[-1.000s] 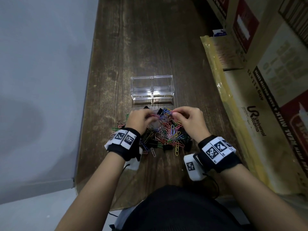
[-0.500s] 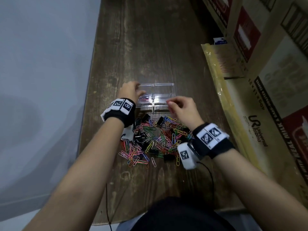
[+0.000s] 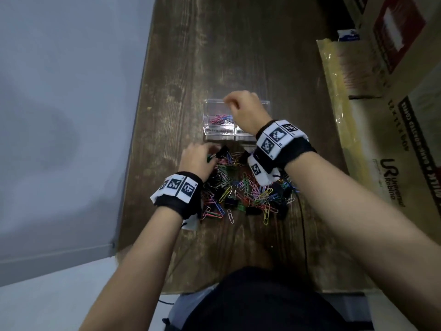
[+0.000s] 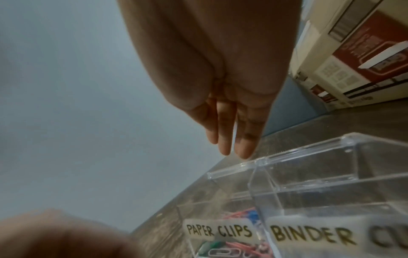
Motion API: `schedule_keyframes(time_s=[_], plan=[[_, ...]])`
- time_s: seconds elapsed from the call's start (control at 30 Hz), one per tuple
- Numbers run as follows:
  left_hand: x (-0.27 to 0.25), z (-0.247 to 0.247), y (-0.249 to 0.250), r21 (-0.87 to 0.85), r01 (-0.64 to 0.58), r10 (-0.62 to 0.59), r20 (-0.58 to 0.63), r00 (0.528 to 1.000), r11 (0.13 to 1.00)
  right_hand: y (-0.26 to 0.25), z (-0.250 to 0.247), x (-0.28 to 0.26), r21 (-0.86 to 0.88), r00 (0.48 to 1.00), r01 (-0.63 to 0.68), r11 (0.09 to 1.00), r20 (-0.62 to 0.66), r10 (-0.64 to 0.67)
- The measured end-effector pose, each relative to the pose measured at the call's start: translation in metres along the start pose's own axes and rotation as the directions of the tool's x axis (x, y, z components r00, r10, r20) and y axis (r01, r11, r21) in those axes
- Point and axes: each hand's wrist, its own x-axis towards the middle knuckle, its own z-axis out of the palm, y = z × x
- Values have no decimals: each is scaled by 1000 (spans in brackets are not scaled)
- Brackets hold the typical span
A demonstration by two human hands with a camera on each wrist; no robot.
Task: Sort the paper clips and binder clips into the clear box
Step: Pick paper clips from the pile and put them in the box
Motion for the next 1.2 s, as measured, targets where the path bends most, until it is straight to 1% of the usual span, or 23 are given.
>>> schedule_keyframes(time_s=[0.03, 0.07, 0.13, 0.17, 0.23, 0.3, 0.4, 0.43, 0.5, 0.53, 0.57, 0.63, 0.67, 0.73, 0.8, 0.83, 0.9, 0.93, 0.97, 1.0, 1.07, 1.13, 1.2], plan=[[2, 1, 3, -8, -12, 12, 6, 1000, 1000, 7, -2, -12, 19, 999, -17, 1000, -30, 18], [6, 0, 7, -19, -38, 38, 11, 999, 999, 16, -3, -25, 28, 999, -43, 999, -25, 44], [14, 1, 13, -26, -117, 118, 59, 991, 993, 28, 1, -55, -2, 995, -81, 997, 58, 81], [18, 2, 15, -9, -155, 156, 95, 983, 988, 32, 5, -66, -47, 992, -79, 996, 96, 83], [25, 4, 18, 40, -200, 191, 156, 969, 979, 41, 16, -80, -176, 992, -29, 984, 120, 51], [27, 5, 19, 56, -199, 187, 174, 967, 978, 48, 27, -83, -268, 987, -15, 963, 152, 58], [25, 4, 20, 42, -197, 188, 165, 968, 980, 55, 36, -81, -329, 975, -26, 944, 199, 96], [23, 4, 18, 37, -196, 188, 159, 969, 980, 54, 37, -81, -338, 980, -14, 941, 184, 81], [19, 0, 14, -5, -175, 175, 101, 979, 985, 52, 32, -83, -307, 994, -2, 952, 99, 34], [16, -4, 11, -40, -141, 143, 56, 988, 989, 52, 26, -86, -267, 999, -26, 963, 30, 35], [13, -8, 6, -79, -91, 92, 6, 996, 993, 55, 19, -87, -224, 997, -75, 972, -49, 66], [10, -15, -7, -119, 8, -16, -61, 998, 993, 69, 2, -91, -167, 967, -213, 963, -178, 183], [9, -18, -13, -94, 46, -52, -65, 997, 995, 80, -5, -93, -172, 949, -279, 945, -197, 244], [10, -19, -24, 2, 73, -73, -32, 997, 997, 100, -14, -97, -224, 921, -386, 895, -157, 358], [11, -18, -24, 81, 62, -61, -9, 998, 995, 108, -16, -101, -286, 907, -417, 863, -69, 416], [11, -16, -19, 118, 38, -36, -14, 999, 992, 107, -15, -102, -321, 912, -400, 858, -47, 408], [10, -12, -4, 183, -62, 68, -23, 997, 981, 99, -12, -101, -366, 944, -324, 872, -63, 325], [11, -9, 4, 210, -128, 129, 5, 992, 969, 92, -8, -100, -363, 959, -281, 888, -70, 275], [12, -5, 12, 232, -183, 173, 63, 983, 955, 85, -4, -99, -344, 969, -244, 907, -63, 237], [14, -2, 18, 253, -216, 187, 136, 973, 943, 79, 2, -97, -317, 974, -223, 922, -36, 223], [18, 5, 25, 284, -230, 154, 265, 952, 931, 68, 13, -95, -289, 973, -205, 935, 41, 226], [18, 9, 28, 295, -252, 147, 337, 930, 922, 61, 22, -93, -332, 975, -158, 930, 95, 200], [10, 10, 30, 279, -303, 184, 383, 905, 911, 55, 27, -96, -388, 976, -71, 919, 161, 144]])
